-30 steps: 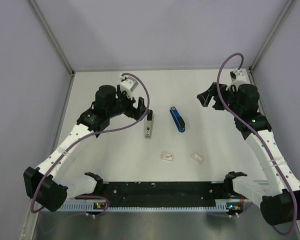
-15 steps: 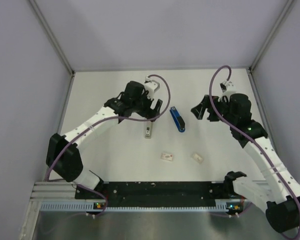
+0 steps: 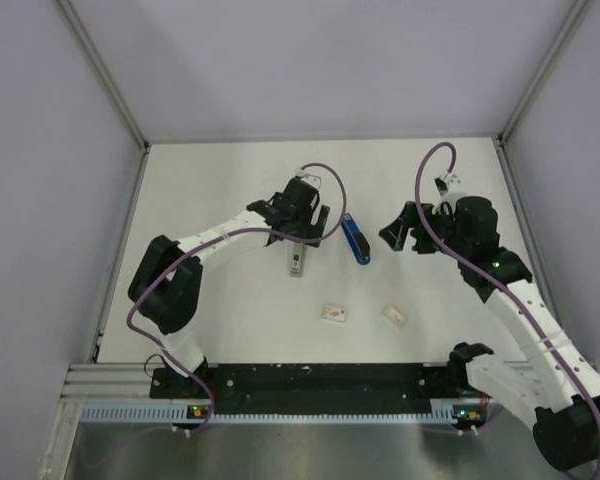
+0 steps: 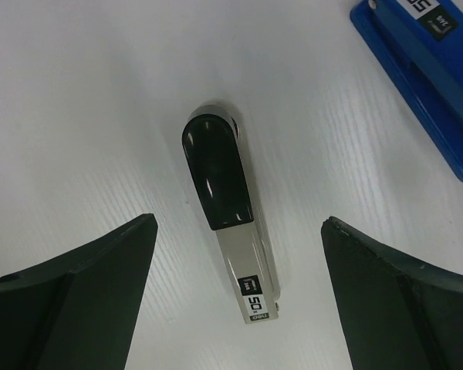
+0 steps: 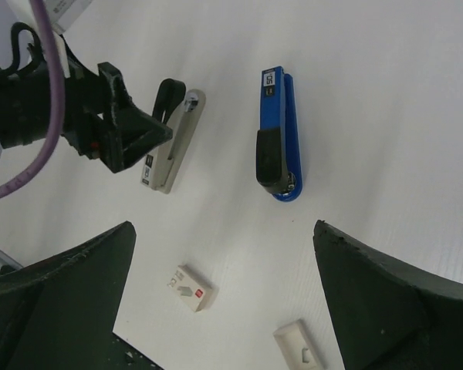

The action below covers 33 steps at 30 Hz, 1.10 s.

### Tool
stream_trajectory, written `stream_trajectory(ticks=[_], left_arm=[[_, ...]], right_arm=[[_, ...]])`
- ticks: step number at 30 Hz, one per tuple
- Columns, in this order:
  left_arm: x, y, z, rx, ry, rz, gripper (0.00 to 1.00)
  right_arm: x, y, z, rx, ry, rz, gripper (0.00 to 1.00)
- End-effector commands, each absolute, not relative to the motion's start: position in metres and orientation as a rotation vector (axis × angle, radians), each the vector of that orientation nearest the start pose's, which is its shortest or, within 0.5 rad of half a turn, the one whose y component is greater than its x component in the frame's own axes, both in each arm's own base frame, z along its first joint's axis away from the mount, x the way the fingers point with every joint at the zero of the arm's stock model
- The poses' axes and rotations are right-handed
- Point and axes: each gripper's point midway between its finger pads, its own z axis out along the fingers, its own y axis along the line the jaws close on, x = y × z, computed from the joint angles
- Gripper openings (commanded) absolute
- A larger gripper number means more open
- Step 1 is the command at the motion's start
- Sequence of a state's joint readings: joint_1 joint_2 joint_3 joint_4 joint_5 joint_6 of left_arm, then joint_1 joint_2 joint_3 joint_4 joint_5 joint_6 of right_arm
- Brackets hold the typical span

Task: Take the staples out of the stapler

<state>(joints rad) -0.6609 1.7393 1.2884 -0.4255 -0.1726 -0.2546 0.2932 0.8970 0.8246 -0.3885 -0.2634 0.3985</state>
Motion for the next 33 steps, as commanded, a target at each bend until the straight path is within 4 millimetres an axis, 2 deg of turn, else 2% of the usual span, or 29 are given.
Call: stream_trajectory(ticks=[1,8,15,22,33], left_arm=[[0.378,-0.26,0.107,0.33,2.319,-0.091,0.93],[0.384,-0.265,0.095,0.33,2.294,0.022,0.87],[0.388,-0.259,0.092,0.327,2.28,0.082,0.8],[0.389,-0.261,0.088,0.35,2.28,0.072,0.63],[0.388,-0.267,0.077,0.383,2.305,0.049,0.62]], right_arm=[[0.273,0.157,0.232,-0.096,2.048,0.752,0.98],[0.272,0.16,0.226,-0.105,2.065,0.747,0.98],[0.273,0.162,0.223,-0.11,2.078,0.749,0.98],[0.272,0.164,0.221,-0.118,2.085,0.75,0.98],[0.271,0.165,0.218,-0.122,2.094,0.746,0.98]])
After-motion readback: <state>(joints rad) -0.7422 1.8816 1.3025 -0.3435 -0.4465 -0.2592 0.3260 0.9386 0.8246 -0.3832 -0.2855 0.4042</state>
